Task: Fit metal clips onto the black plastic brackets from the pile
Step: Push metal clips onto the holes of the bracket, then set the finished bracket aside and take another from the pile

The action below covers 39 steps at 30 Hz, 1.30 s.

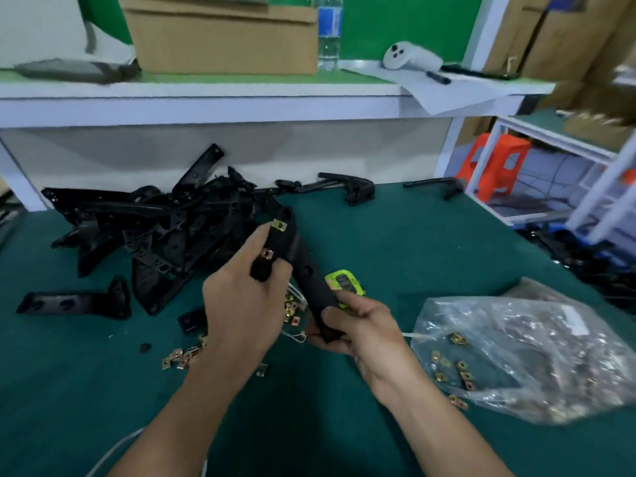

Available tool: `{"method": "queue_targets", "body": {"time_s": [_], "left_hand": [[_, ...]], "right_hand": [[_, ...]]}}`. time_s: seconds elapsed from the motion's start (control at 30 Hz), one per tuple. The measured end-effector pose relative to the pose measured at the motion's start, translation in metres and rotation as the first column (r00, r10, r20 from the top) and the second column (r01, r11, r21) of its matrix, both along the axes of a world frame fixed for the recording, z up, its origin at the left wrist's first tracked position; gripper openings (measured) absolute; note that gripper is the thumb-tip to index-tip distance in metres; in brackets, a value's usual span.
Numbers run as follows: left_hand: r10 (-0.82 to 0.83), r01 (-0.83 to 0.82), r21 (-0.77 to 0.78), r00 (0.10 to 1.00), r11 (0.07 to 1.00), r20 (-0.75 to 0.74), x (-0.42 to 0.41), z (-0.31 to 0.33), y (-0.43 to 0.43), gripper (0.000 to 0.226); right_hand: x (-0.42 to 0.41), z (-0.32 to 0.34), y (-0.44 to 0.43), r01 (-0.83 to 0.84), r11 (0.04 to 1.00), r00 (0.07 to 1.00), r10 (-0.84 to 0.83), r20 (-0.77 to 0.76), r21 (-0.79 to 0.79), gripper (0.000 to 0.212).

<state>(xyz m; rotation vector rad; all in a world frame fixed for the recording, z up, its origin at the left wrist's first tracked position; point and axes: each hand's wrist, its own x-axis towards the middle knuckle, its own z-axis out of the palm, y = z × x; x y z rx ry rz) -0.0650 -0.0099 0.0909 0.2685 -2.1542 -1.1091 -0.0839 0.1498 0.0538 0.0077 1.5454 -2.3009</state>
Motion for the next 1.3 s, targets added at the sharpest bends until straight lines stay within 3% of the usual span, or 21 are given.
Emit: {"method": "queue_targets", "body": {"time_s": [0.07, 0.13, 0.17, 0.2, 0.27, 0.3, 0.37, 0.5, 0.6, 0.73, 0.83, 0.9, 0.97, 1.03, 1.2, 1.3], "left_hand": [[-0.145, 0.144, 0.033, 0.989, 0.989, 0.019, -0.012, 0.014, 0.02, 0.041], [-0.279, 0.25, 0.269, 0.957, 0.93, 0.076, -0.029, 0.025, 0.044, 0.033], [-0.382, 0.289, 0.492, 0.919, 0.821, 0.097, -0.038, 0.029, 0.058, 0.022], [-0.533, 0.319, 0.717, 0.842, 0.62, 0.086, -0.048, 0.035, 0.085, 0.014], [-0.69, 0.204, 0.948, 0.723, 0.242, 0.02, -0.064, 0.038, 0.11, 0.013], [-0.735, 0.154, 0.976, 0.678, 0.151, 0.007, -0.07, 0.039, 0.13, 0.011], [-0.806, 0.108, 0.992, 0.592, 0.071, -0.007, -0.08, 0.039, 0.174, 0.009], [-0.902, 0.094, 0.992, 0.429, 0.087, 0.038, -0.088, 0.03, 0.267, 0.009], [-0.951, 0.076, 0.997, 0.308, 0.027, 0.002, -0.099, 0.025, 0.318, 0.017], [-0.971, 0.114, 0.993, 0.238, 0.017, -0.011, -0.125, 0.037, 0.367, 0.036], [-0.97, 0.096, 0.994, 0.24, 0.05, 0.026, -0.137, 0.047, 0.382, 0.042], [-0.97, 0.121, 0.99, 0.238, 0.077, 0.046, -0.145, 0.049, 0.378, 0.04], [-0.965, 0.184, 0.978, 0.256, 0.103, 0.053, -0.154, 0.048, 0.362, 0.034], [-0.949, 0.252, 0.956, 0.307, 0.152, 0.07, -0.161, 0.044, 0.34, 0.027], [-0.864, 0.355, 0.858, 0.471, 0.372, 0.18, -0.158, 0.026, 0.28, 0.025], [-0.797, 0.378, 0.805, 0.575, 0.458, 0.183, -0.149, 0.022, 0.236, 0.027]], "right_hand": [[0.008, 0.011, 0.02, 0.001, 0.998, 1.0, 0.0, -0.02, 0.057, 0.017], [0.015, 0.023, 0.045, 0.052, 0.996, 0.998, -0.05, -0.025, 0.068, 0.015], [0.018, 0.03, 0.06, 0.097, 0.993, 0.995, -0.096, -0.022, 0.063, 0.015], [0.023, 0.038, 0.085, 0.169, 0.984, 0.985, -0.168, -0.03, 0.054, 0.016], [0.026, 0.047, 0.113, 0.242, 0.968, 0.97, -0.242, -0.021, 0.061, 0.021], [0.031, 0.051, 0.135, 0.297, 0.952, 0.955, -0.296, -0.025, 0.071, 0.023], [0.04, 0.057, 0.178, 0.394, 0.915, 0.919, -0.394, -0.016, 0.082, 0.024], [0.056, 0.051, 0.26, 0.567, 0.822, 0.816, -0.57, 0.099, 0.059, 0.018], [0.053, 0.038, 0.311, 0.67, 0.742, 0.722, -0.649, 0.239, -0.009, 0.018], [-0.01, 0.051, 0.377, 0.771, 0.612, 0.629, -0.688, 0.361, -0.177, 0.018], [-0.059, 0.057, 0.401, 0.695, 0.719, 0.69, -0.658, 0.301, -0.021, 0.04], [-0.074, 0.048, 0.392, 0.589, 0.774, 0.738, -0.632, 0.237, 0.232, 0.04], [-0.08, 0.038, 0.371, 0.553, 0.743, 0.768, -0.63, 0.116, 0.376, 0.025], [-0.084, 0.031, 0.346, 0.584, 0.708, 0.779, -0.627, -0.028, 0.397, 0.009], [-0.078, 0.038, 0.283, 0.588, 0.525, 0.797, -0.506, -0.33, 0.615, 0.017], [-0.079, 0.051, 0.239, 0.528, 0.519, 0.849, -0.349, -0.397, 0.672, 0.018]]}}
